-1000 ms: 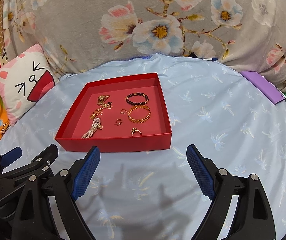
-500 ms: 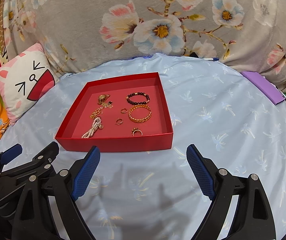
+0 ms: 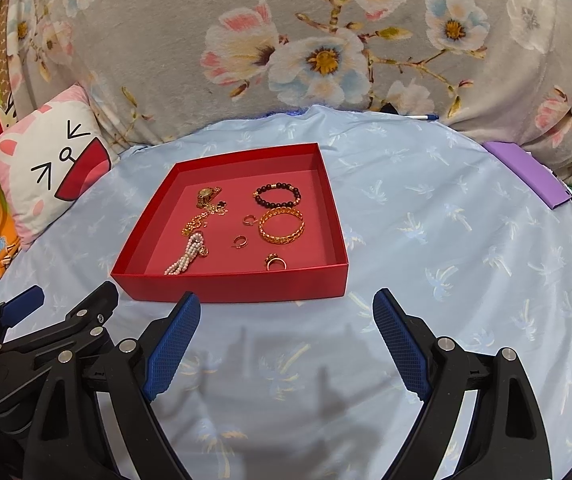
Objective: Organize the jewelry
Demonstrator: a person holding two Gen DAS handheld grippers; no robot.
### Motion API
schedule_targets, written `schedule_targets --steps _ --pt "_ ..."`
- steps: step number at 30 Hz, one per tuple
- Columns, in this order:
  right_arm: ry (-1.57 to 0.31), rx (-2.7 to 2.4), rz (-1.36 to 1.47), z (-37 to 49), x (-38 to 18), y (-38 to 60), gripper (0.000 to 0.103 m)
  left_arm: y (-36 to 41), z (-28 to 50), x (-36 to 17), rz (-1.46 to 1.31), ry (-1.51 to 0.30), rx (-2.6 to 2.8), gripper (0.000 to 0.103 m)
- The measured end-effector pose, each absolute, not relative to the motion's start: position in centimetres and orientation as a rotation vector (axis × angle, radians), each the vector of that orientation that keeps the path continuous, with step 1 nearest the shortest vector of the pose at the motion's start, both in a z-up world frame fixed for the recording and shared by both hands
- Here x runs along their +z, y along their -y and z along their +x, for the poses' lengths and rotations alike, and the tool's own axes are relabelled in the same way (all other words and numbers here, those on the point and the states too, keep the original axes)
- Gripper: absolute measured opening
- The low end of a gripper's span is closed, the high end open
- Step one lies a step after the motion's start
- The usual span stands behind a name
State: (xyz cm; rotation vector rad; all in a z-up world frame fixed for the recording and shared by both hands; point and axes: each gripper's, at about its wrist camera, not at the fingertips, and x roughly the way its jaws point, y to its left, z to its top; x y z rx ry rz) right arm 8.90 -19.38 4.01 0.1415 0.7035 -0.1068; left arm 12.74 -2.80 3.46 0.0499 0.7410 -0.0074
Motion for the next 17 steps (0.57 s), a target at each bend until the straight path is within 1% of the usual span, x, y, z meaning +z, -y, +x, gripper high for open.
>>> schedule_targets --steps 17 --pt "-0.706 -0.110 0.130 8.72 3.93 18.81 0.086 2.62 12.75 3.23 0.055 -0.746 -0.010 0.094"
